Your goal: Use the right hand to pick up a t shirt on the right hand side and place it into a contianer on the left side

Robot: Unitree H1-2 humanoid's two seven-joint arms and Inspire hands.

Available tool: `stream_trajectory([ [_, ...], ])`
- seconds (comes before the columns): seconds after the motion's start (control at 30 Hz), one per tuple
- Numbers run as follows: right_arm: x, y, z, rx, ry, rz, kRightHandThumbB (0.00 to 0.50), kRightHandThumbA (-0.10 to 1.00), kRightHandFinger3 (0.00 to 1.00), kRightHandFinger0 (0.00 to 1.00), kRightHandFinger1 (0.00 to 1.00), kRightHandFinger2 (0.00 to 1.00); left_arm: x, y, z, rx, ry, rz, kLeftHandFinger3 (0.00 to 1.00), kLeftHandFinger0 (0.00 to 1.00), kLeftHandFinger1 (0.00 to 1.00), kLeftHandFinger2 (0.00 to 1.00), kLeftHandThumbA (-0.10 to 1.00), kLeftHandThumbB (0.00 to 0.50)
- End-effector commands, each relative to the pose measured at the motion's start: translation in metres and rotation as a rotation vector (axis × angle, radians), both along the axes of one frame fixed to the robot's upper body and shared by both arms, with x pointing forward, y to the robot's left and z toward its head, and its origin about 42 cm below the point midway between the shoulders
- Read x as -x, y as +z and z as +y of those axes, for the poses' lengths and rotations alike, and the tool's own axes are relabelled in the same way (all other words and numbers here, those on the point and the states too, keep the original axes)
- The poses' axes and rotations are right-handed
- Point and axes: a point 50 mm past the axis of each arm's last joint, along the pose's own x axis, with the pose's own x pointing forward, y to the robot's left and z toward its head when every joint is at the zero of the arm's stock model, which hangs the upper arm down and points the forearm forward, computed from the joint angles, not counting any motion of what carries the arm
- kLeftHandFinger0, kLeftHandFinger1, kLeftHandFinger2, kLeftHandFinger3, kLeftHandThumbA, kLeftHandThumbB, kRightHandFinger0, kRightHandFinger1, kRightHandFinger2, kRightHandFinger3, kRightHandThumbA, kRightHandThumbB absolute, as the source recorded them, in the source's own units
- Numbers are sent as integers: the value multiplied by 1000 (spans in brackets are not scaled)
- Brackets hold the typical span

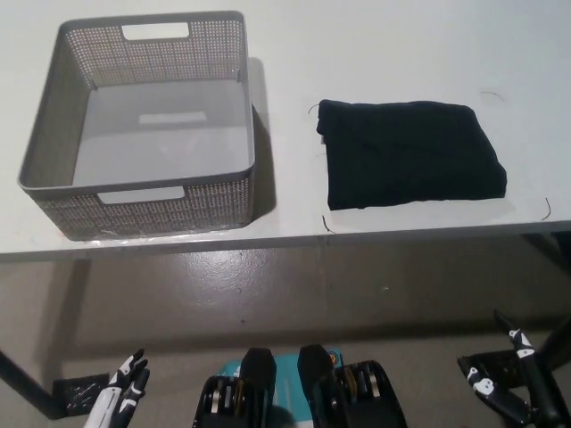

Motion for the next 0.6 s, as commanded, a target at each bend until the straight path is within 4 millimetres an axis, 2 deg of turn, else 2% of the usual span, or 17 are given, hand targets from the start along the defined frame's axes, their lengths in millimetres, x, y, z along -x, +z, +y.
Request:
stream_trajectory([
  [0.0,-7,27,1,108,-45,-176,500,784,1000,1000,1000,1000,-11,18,7,-27,-6,-96,1000,897,1000,1000,1000,479],
  [0.03,-7,30,2,135,-51,-186,500,820,1000,1000,1000,1000,-13,18,6,-22,-6,-96,1000,909,1000,1000,1000,485],
  [0.1,-7,35,3,148,-61,-216,500,797,1000,1000,1000,1000,-15,19,5,-24,-9,-104,1000,903,1000,1000,1000,475],
  [0.17,-9,43,6,152,-72,-274,500,664,1000,1000,1000,1000,-17,21,5,-33,-3,-105,1000,899,1000,1000,1000,464],
  [0.2,-9,43,6,157,-74,-282,500,649,1000,1000,1000,1000,-17,22,5,-33,-3,-105,1000,899,1000,1000,1000,463],
  [0.23,-12,45,11,167,-71,-297,500,644,1000,1000,1000,1000,-16,23,9,-34,0,-107,1000,906,1000,1000,1000,473],
  [0.3,-15,49,18,206,-69,-334,500,659,1000,1000,1000,1000,-13,26,15,-33,3,-110,1000,913,1000,1000,1000,461],
  [0.4,-18,55,21,211,-62,-353,500,685,1000,1000,1000,1000,-17,28,15,-46,-1,-116,1000,912,1000,1000,1000,478],
  [0.57,-19,68,24,202,-46,-426,500,620,1000,1000,1000,1000,-28,31,13,-46,-6,-120,1000,905,1000,1000,1000,485],
])
